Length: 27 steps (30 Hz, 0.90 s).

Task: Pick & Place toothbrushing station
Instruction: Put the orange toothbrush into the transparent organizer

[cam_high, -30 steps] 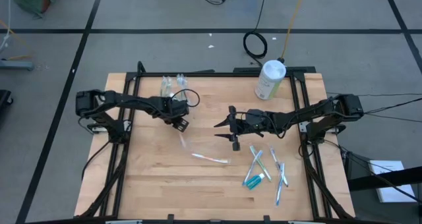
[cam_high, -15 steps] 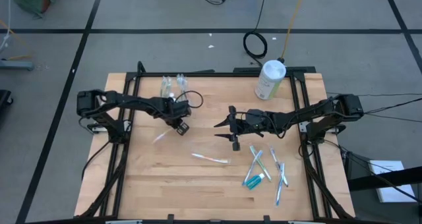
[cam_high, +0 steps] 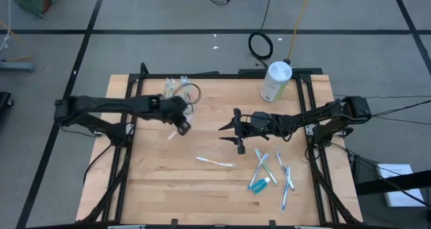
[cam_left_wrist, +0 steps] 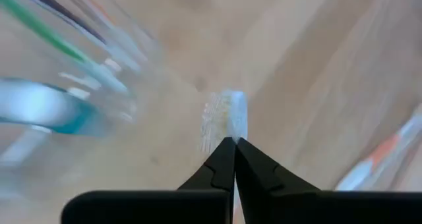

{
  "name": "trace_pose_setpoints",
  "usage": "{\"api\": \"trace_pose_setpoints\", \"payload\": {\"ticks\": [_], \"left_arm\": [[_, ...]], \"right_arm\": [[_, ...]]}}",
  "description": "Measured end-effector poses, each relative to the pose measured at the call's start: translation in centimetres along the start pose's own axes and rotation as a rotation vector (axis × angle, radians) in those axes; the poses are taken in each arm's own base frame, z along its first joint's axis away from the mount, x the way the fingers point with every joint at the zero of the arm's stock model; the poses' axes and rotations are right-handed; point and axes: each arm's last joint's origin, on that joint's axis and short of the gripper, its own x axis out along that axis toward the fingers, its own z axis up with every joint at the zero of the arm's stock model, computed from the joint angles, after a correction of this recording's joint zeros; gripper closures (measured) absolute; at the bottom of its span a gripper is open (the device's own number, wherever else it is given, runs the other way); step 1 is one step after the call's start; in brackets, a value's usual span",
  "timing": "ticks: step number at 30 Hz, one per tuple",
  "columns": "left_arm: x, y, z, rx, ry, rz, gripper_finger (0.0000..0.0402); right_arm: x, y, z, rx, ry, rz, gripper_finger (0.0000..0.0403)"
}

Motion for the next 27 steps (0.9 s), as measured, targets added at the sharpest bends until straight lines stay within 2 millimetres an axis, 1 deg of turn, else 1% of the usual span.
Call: {"api": "trace_pose_setpoints", "payload": {"ticks": [3,7,9,11,13,15,19,22,24,27], "left_arm": [[-3.5,0.6,0.1,0.001,-0.177,0.086,0.0399],[-7.8,1.8,-0.2,-0.025,-0.442,0.251,0.0392],[-9.3,2.5,-0.4,-0.065,-0.534,0.327,0.0395],[-10.1,3.1,-0.7,-0.121,-0.616,0.387,0.0399],[-9.9,3.6,-0.9,-0.158,-0.679,0.431,0.0396],[-9.2,3.9,-0.9,-0.163,-0.747,0.465,0.0394],[-6.8,4.5,-0.8,-0.141,-0.861,0.481,0.0398],[-4.6,5.2,-1.4,-0.148,-0.901,0.514,0.0394],[-3.4,5.8,-2.2,-0.172,-0.901,0.557,0.0396],[-2.7,6.1,-3.0,-0.182,-0.912,0.562,0.0398]], "right_arm": [[0.0,0.0,0.0,0.0,-0.002,-0.001,0.0248],[0.0,0.0,0.0,0.0,-0.001,0.0,0.0248],[0.0,0.0,0.0,0.0,0.0,0.0,0.0248],[0.0,0.0,0.0,0.0,0.0,0.0,0.0248],[0.0,0.0,0.0,0.0,-0.001,0.0,0.0248],[0.0,0.0,0.0,0.0,-0.001,0.0,0.0248],[0.0,0.0,0.0,-0.001,-0.005,0.0,0.0248],[0.0,0.0,0.1,-0.001,-0.008,-0.001,0.0248],[0.0,0.0,0.1,-0.001,-0.008,-0.001,0.0248],[0.0,0.0,0.1,-0.003,-0.008,-0.001,0.0248]]}}
